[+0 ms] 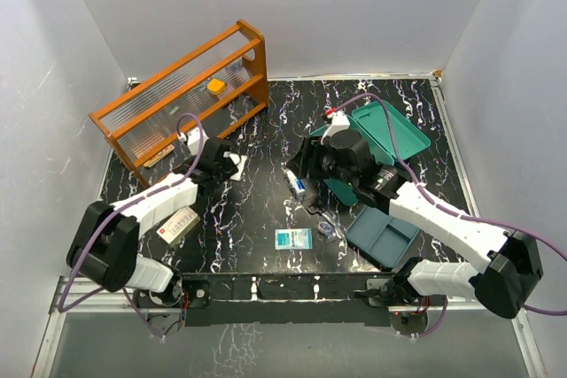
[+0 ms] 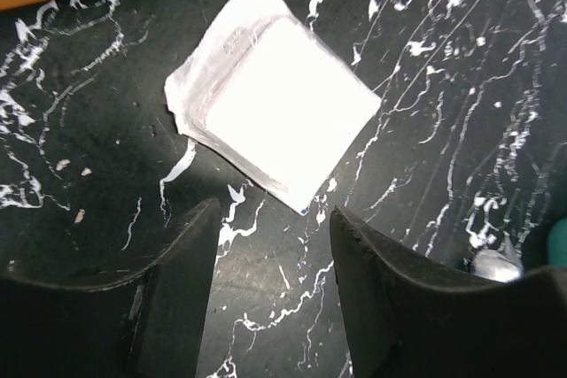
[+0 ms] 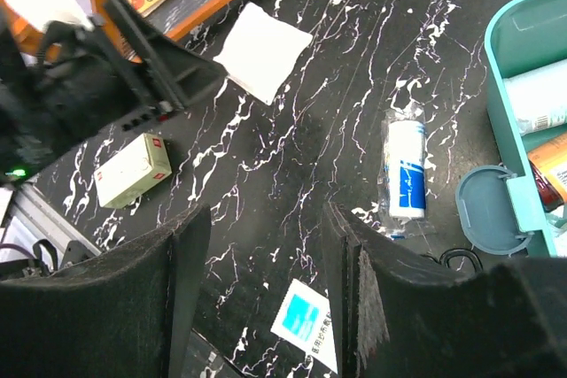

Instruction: Organize the medicine kit

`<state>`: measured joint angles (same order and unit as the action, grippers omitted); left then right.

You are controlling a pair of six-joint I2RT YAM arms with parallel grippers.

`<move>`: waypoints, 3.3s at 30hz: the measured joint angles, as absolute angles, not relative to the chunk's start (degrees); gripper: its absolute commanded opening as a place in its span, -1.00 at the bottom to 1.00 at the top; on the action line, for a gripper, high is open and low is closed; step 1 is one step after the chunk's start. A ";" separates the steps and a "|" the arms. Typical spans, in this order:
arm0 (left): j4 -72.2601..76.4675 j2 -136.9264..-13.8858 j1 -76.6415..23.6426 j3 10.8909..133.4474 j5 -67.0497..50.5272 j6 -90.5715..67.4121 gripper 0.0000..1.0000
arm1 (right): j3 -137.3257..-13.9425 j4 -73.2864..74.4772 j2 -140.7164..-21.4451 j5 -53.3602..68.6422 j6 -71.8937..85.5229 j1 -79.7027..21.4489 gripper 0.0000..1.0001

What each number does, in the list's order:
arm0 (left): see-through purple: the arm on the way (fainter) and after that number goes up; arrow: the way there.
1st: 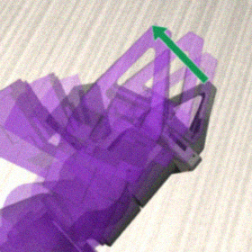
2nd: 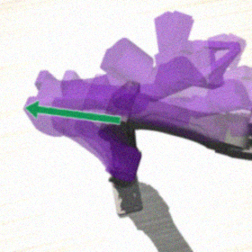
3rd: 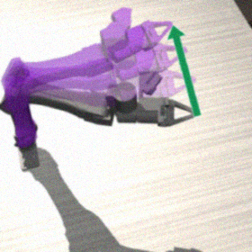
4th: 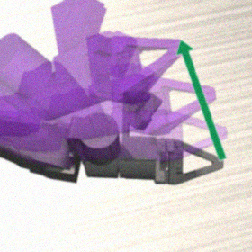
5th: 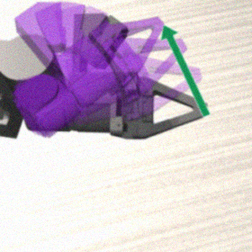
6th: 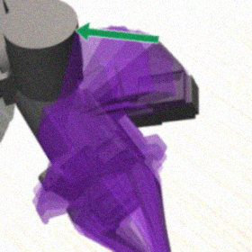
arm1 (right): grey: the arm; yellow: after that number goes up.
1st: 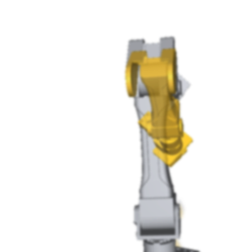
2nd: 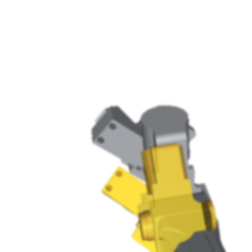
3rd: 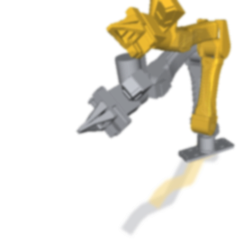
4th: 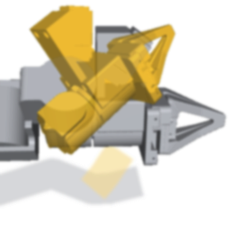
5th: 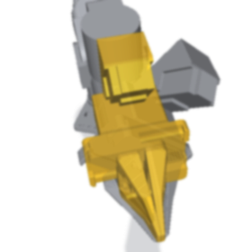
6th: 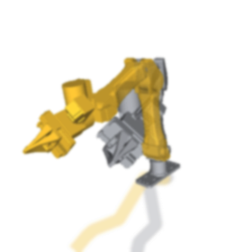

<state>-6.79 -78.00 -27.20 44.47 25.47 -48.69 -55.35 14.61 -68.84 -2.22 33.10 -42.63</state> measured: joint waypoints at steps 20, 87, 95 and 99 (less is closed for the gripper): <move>-0.40 -93.10 -29.02 47.55 36.03 -52.58 -0.19 | -50.76 12.99 -65.56 -0.89 32.88 -42.63 0.02; 9.58 -94.24 -24.86 43.97 26.89 -39.75 -1.00 | -48.88 12.16 -68.40 -2.42 39.11 -42.63 0.02; 5.50 -85.36 -24.86 37.87 18.35 -35.31 -1.00 | -59.86 12.56 -87.07 2.55 37.23 -42.63 0.06; 3.68 -80.82 -24.86 35.20 15.64 -35.53 -1.00 | -70.39 12.91 -98.19 4.25 35.22 -42.70 0.10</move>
<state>3.68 -80.82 -24.86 35.20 15.64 -35.53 -70.39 12.91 -98.19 4.25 35.22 -42.70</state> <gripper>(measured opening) 0.007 0.535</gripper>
